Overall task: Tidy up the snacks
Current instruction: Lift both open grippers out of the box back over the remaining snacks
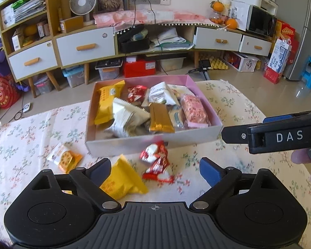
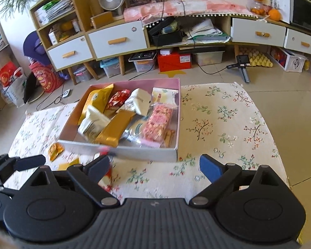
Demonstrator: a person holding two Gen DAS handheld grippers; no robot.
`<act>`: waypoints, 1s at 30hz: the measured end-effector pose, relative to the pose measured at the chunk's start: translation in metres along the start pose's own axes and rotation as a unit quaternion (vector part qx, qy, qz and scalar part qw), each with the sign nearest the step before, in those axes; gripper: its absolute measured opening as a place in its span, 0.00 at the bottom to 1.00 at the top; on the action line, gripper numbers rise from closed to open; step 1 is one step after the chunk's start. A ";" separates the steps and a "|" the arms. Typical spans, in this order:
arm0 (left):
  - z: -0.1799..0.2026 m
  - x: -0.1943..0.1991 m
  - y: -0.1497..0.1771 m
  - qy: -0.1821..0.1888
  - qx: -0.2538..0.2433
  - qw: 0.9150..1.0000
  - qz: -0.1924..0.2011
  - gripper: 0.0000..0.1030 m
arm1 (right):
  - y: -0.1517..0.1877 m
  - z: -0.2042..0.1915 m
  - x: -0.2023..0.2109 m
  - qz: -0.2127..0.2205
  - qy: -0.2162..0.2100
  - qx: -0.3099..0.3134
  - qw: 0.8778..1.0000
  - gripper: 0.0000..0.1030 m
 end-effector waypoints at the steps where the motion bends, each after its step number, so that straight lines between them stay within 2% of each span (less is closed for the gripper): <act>1: -0.002 0.002 0.003 -0.001 0.002 1.000 -0.001 0.91 | 0.003 -0.002 0.001 -0.002 -0.001 0.002 1.000 0.91; 8: -0.021 0.014 0.026 -0.007 0.019 1.000 -0.018 0.92 | 0.018 -0.016 0.007 -0.008 -0.007 0.002 1.000 0.92; 16: -0.045 0.025 0.053 -0.032 0.019 0.999 -0.016 0.94 | 0.032 -0.034 0.009 -0.008 -0.016 0.009 1.000 0.94; 20: -0.056 0.029 0.061 -0.029 0.029 0.999 -0.019 0.94 | 0.039 -0.042 0.006 -0.009 -0.025 0.015 1.000 0.95; 30: -0.086 0.034 0.072 -0.043 0.032 0.998 -0.011 0.96 | 0.049 -0.072 -0.011 -0.028 -0.029 0.064 0.997 0.96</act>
Point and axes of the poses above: each gripper's, at about its wrist camera, not at the fingertips, and x roughly against the way its jaws point, z to its right, y to its underside, the point moved 4 cm from there along -x, roughly the way its jaws point, and after that the axes turned 12 degrees about -y, right-handed, at the moved point
